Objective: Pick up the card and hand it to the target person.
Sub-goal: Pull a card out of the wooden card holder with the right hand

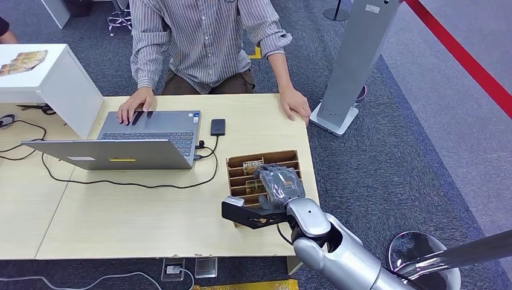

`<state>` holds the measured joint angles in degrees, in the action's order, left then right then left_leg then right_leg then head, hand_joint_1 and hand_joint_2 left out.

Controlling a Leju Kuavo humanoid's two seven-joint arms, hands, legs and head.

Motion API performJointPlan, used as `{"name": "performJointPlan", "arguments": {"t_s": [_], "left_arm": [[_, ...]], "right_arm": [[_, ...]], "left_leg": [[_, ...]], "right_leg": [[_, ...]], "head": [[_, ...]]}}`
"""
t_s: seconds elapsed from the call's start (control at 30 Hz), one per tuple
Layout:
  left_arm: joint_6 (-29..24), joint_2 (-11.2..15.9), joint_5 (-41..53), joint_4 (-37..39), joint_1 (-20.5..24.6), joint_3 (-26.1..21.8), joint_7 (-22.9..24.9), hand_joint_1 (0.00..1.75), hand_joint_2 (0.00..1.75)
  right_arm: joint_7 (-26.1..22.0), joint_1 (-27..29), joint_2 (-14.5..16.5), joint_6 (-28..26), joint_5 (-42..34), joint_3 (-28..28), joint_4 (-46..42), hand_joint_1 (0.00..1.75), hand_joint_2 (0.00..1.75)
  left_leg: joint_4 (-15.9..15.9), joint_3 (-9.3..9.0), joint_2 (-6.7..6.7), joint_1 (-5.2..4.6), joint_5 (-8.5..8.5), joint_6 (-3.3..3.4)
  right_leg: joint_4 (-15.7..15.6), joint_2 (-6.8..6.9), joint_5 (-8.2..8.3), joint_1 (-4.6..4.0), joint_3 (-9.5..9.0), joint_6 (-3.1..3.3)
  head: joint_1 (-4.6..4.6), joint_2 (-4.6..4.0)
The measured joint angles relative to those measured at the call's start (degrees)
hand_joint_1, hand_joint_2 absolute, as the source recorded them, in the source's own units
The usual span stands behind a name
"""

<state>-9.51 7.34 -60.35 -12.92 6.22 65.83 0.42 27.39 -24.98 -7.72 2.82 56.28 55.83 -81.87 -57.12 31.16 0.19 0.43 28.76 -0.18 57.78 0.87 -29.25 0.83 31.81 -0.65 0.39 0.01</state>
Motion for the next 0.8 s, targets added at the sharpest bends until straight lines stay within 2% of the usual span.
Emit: {"name": "performJointPlan", "arguments": {"t_s": [0.07, 0.47, 0.5, 0.63, 0.73, 0.8], "left_arm": [[0.01, 0.00, -0.01, 0.00, 0.00, -0.01, 0.00, 0.00, 0.00], [0.01, 0.00, 0.00, 0.00, 0.00, 0.00, 0.15, 0.00, 0.00], [0.01, 0.00, 0.00, 0.00, 0.00, 0.00, 0.16, 0.00, 0.00], [0.02, 0.00, 0.00, 0.00, 0.00, 0.01, 0.17, 0.00, 0.00], [0.02, 0.00, 0.00, 0.00, 0.00, 0.00, 0.17, 0.00, 0.00], [0.02, 0.00, 0.00, 0.00, 0.00, 0.00, 0.17, 0.00, 0.00]], "right_arm": [[-0.05, 0.01, 0.00, 0.00, -0.05, 0.03, 0.05, 0.82, 1.75], [-0.37, -0.01, 0.16, 0.00, -0.92, 0.20, 0.14, 0.85, 1.75], [-0.37, -0.01, 0.17, 0.00, -0.94, 0.21, 0.14, 0.90, 1.75], [-0.37, -0.01, 0.33, 0.00, -0.97, 0.22, 0.25, 1.39, 1.75], [-0.39, -0.02, 0.44, 0.00, -0.98, 0.23, 0.38, 1.50, 1.75], [-0.40, -0.03, 0.45, 0.00, -0.98, 0.23, 0.38, 1.64, 1.75]], "left_leg": [[0.00, 0.00, 0.00, 0.00, 0.00, 0.00], [0.00, 0.00, 0.00, 0.00, 0.00, 0.00], [0.00, 0.00, 0.00, 0.00, 0.00, 0.00], [0.00, 0.00, 0.00, 0.00, 0.00, 0.00], [0.00, 0.00, 0.00, 0.00, 0.00, 0.00], [0.00, 0.00, 0.00, 0.00, 0.00, 0.00]], "right_leg": [[0.00, 0.00, 0.00, 0.00, 0.00, 0.00], [0.00, 0.00, 0.00, 0.00, 0.00, 0.00], [0.00, 0.00, 0.00, 0.00, 0.00, 0.00], [0.00, 0.00, 0.00, 0.00, 0.00, 0.00], [0.00, 0.00, 0.00, 0.00, 0.00, 0.00], [0.00, 0.00, 0.00, 0.00, 0.00, 0.00]], "head": [[0.01, -0.01], [-0.02, 0.00], [-0.02, 0.00], [-0.01, -0.01], [-0.01, -0.01], [-0.02, 0.00]]}}
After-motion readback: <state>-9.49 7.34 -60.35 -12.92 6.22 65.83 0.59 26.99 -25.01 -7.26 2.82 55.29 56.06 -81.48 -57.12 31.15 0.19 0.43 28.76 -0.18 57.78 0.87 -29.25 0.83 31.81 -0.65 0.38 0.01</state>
